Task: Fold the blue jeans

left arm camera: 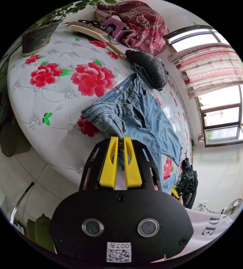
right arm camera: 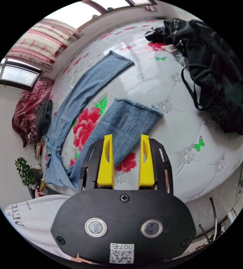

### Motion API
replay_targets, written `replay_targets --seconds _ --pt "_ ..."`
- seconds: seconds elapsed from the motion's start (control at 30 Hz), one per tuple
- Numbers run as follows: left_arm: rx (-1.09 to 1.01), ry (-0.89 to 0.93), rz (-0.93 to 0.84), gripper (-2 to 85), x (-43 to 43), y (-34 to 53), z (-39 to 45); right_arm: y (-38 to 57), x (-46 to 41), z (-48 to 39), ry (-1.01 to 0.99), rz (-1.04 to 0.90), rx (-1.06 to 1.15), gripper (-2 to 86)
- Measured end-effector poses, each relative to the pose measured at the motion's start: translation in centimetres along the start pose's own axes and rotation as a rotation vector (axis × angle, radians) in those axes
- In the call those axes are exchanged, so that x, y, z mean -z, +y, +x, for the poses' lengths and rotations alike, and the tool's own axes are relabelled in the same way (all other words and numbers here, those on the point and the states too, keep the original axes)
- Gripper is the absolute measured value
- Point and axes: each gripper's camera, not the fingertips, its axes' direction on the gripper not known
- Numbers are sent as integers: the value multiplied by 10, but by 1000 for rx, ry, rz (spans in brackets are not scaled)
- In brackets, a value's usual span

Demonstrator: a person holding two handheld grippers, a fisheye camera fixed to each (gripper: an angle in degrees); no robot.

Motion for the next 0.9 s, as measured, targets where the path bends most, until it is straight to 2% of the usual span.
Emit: replay_targets --seconds 0.07,0.1,0.2,0.27,0.37,0.43,0.5,0.57,0.63,0.7,0.77,0.9 --pt "-18 -4 0 32 3 -3 8 -7 -19 -3 34 -53 1 51" --pt "-25 -9 2 32 5 -5 13 -8 -23 -7 113 -38 0 35" --pt "-31 -12 6 30 10 -7 19 -9 -16 -15 60 -49 70 8" --pt "-38 -2 -4 29 16 -7 20 -1 15 -11 -80 15 73 3" --pt "-66 54 -43 28 32 -6 24 28 81 10 -306 33 -77 0" --pt "-53 98 -52 29 38 -8 26 57 123 31 -665 120 -262 -1" --pt "36 146 -31 35 36 -20 28 68 140 33 -802 206 -371 0" --pt "114 170 19 46 23 -39 33 57 149 18 -742 266 -382 0" --pt "104 194 64 63 -2 -64 49 18 141 -11 -630 348 -316 4" --pt "83 130 80 76 -44 -92 74 -11 126 -31 -604 450 -251 10" --pt "85 69 66 78 -67 -104 89 -43 105 -54 -562 418 -159 19" --pt "-21 13 46 80 -73 -101 102 -65 60 -95 -310 275 72 38"
